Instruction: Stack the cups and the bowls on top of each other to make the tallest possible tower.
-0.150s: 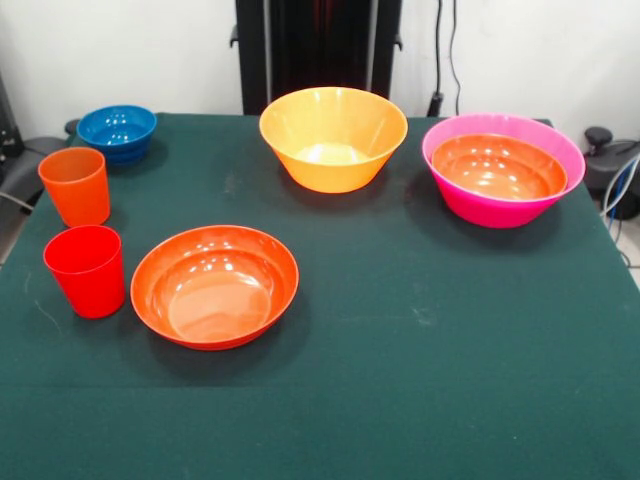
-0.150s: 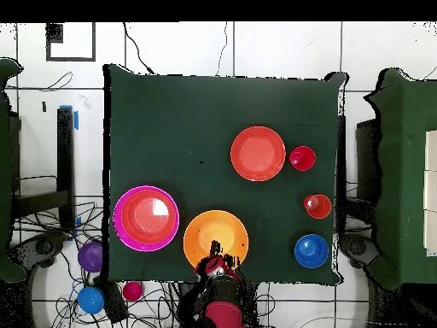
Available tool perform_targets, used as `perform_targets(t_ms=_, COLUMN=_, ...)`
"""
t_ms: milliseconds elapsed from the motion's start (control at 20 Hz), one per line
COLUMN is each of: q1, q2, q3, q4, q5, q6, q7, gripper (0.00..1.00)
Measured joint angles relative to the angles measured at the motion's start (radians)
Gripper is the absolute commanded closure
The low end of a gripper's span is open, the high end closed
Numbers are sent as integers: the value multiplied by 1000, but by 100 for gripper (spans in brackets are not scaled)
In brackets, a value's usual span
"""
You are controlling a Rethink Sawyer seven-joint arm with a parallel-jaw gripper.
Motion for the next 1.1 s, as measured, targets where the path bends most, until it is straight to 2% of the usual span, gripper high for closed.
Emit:
perform_targets(t_ms=300, q1=-6, q2=40, q3=21, q4=-61, q5=-23, q6=0, q7=0, gripper=0)
perform_targets(t_ms=450, q1=14, q2=72, q3=13, q4=-102, q5=-27, q6=0, q7=0, gripper=0)
perform_targets(t_ms=550, q1=60, q2=124, q3=-21, q4=-144, q5=-27, q6=-4, q7=0, gripper=0)
perform_targets(t_ms=750, q1=109, q2=210, q3=-75, q4=-191, q5=-27, q6=-36, q7=0, gripper=0)
perform_targets(t_ms=1000, q1=126, q2=309, q3=-134, q4=-231, q5=-26, q6=-89, q7=0, gripper=0)
perform_targets(t_ms=1100, q1=129, q2=376, q3=-185, q4=-256, q5=-26, q6=-112, q7=0, gripper=0)
